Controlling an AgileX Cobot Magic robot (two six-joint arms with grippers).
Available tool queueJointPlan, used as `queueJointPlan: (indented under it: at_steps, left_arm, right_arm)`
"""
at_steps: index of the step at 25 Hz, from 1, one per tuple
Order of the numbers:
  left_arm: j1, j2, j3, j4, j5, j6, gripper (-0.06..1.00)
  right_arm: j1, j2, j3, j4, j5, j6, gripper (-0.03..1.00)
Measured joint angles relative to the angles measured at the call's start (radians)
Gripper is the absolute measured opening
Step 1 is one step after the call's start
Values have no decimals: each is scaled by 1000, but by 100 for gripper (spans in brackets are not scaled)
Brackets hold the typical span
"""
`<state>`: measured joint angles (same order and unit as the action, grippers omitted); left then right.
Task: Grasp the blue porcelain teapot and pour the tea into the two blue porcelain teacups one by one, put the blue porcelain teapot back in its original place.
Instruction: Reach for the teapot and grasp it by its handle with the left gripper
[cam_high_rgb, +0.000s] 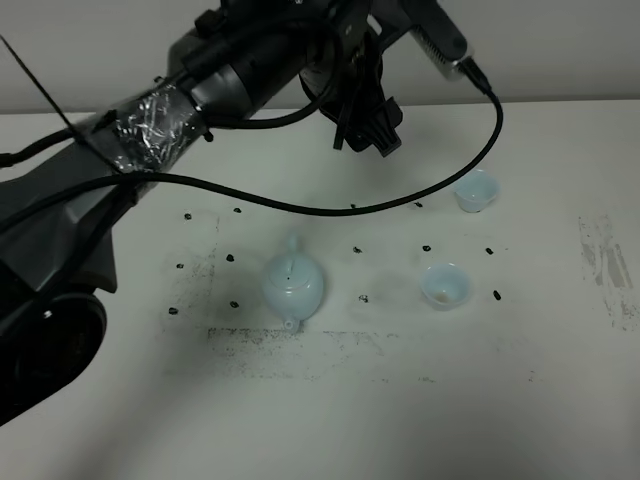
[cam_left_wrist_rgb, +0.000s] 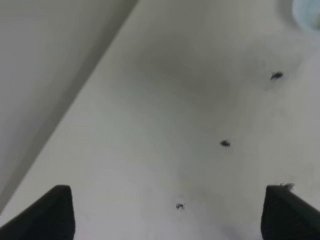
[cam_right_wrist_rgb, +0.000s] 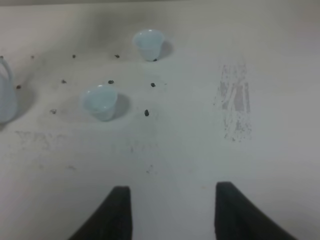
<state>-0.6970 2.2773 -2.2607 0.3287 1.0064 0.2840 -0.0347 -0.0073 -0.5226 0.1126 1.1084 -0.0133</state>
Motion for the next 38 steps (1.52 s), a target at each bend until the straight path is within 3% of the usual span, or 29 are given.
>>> queueJointPlan:
  at_steps: [10,19,26,38]
  left_arm:
    - [45,106,0,9,7,22,76]
    - [49,160,0,-67,90,234,76]
    - [63,160,0,-76,183,223,76]
    - [83,197,0,-96,185,222,76]
  right_arm:
    - [0,0,0,1,0,-1,41]
    - [0,0,0,1,0,-1,41]
    - [0,0,0,3,0,-1,41]
    - [0,0,0,4,0,0,41]
